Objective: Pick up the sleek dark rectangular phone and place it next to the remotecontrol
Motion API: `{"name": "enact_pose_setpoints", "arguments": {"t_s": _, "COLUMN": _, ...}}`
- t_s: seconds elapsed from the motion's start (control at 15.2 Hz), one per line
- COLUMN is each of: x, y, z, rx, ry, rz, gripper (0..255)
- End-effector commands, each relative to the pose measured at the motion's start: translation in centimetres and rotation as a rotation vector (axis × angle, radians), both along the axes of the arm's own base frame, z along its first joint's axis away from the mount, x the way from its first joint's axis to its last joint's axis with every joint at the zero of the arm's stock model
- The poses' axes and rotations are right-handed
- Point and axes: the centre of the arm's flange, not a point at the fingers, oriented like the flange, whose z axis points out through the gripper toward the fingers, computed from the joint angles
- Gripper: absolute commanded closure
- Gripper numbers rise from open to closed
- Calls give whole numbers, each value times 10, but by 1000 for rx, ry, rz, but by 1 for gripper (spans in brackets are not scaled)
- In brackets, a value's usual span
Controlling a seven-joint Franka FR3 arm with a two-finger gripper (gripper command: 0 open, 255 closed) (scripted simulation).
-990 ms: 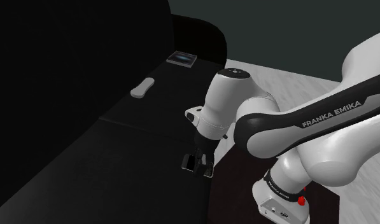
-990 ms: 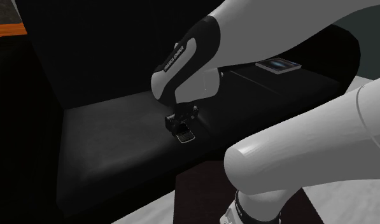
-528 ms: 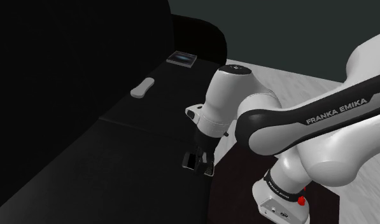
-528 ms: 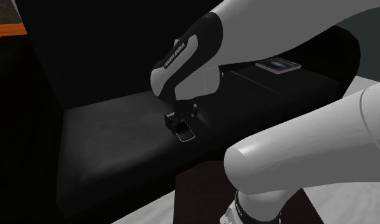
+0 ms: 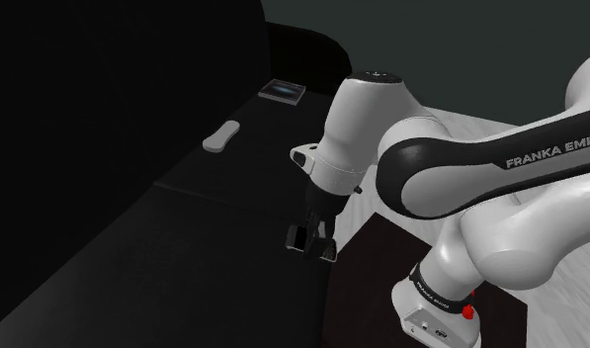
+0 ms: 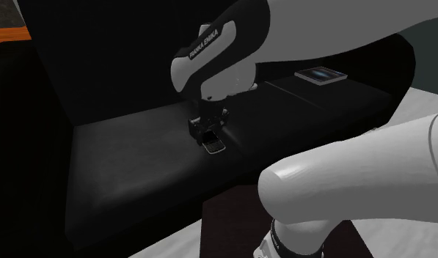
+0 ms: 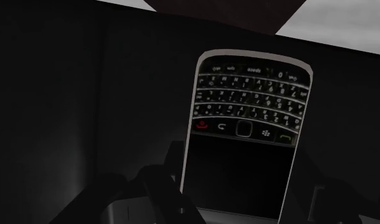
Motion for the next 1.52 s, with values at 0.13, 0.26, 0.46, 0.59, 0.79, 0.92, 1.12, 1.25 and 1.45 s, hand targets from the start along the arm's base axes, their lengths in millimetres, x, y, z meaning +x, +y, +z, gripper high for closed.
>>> {"name": "enact_pose_setpoints", "arguments": {"t_s": 0.13, "x": -1, "y": -1, "z": 22, "rx": -1, "ry": 1, "rz": 0, "gripper": 255}}
{"name": "enact_pose_setpoints", "arguments": {"t_s": 0.26, "x": -1, "y": -1, "z": 32, "rx": -1, "ry": 1, "rz": 0, "gripper": 255}}
{"name": "enact_pose_setpoints", "arguments": {"t_s": 0.46, "x": -1, "y": -1, "z": 48, "rx": -1, "ry": 1, "rz": 0, "gripper": 255}}
{"name": "enact_pose_setpoints", "arguments": {"t_s": 0.59, "x": -1, "y": -1, "z": 55, "rx": -1, "ry": 1, "rz": 0, "gripper": 255}}
{"name": "enact_pose_setpoints", "arguments": {"t_s": 0.79, "x": 35, "y": -17, "z": 55, "rx": -1, "ry": 1, "rz": 0, "gripper": 255}}
{"name": "enact_pose_setpoints", "arguments": {"t_s": 0.92, "x": 60, "y": -27, "z": 56, "rx": -1, "ry": 1, "rz": 0, "gripper": 255}}
{"name": "enact_pose_setpoints", "arguments": {"t_s": 1.12, "x": 96, "y": -43, "z": 56, "rx": -1, "ry": 1, "rz": 0, "gripper": 255}}
{"name": "enact_pose_setpoints", "arguments": {"t_s": 1.25, "x": 120, "y": -54, "z": 56, "rx": -1, "ry": 1, "rz": 0, "gripper": 255}}
{"name": "enact_pose_setpoints", "arguments": {"t_s": 1.45, "x": 156, "y": -69, "z": 56, "rx": -1, "ry": 1, "rz": 0, "gripper": 255}}
